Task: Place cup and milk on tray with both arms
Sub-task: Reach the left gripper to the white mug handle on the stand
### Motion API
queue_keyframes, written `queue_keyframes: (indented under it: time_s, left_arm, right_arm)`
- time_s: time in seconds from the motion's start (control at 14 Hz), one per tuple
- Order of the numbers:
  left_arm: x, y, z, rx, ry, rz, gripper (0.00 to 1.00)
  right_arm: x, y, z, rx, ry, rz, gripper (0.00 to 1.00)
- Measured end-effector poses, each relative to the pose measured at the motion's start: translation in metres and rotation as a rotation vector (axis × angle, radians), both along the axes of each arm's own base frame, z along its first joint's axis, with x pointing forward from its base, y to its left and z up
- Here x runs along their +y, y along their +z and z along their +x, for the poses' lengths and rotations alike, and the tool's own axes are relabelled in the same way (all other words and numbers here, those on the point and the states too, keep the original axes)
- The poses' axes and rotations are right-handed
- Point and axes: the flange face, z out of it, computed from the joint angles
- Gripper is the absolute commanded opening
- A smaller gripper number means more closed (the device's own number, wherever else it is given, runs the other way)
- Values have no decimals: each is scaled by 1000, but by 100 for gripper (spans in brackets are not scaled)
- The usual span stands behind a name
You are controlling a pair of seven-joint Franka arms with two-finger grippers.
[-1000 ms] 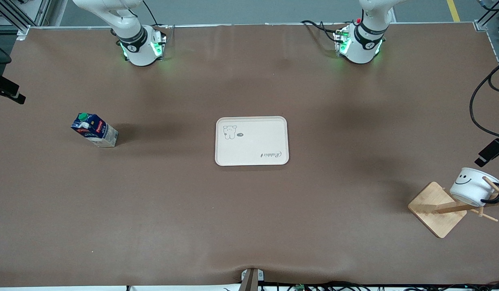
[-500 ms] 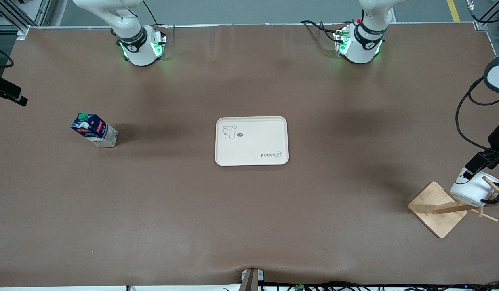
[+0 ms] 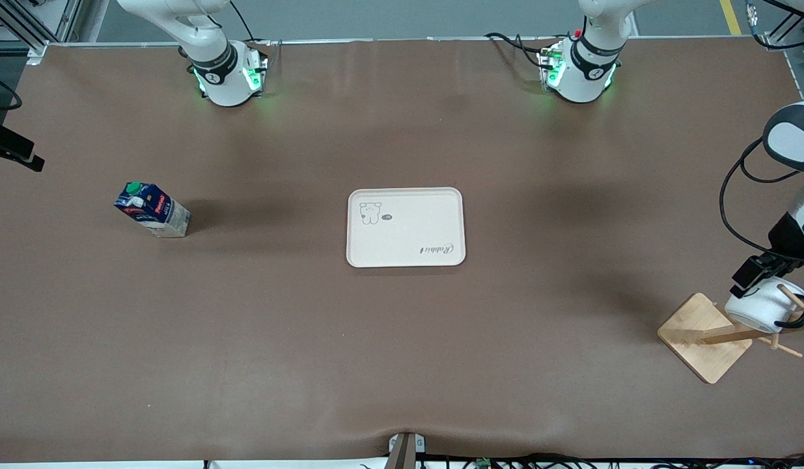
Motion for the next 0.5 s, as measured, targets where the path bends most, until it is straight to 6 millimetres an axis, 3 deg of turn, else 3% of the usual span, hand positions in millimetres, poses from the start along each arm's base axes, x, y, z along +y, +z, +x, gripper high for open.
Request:
queue_keyframes:
  time_s: [0.5]
  left_arm:
    - [-1,0,0,2,-14,5,8]
  right_arm:
    - [1,-10,6,17,2,0,100]
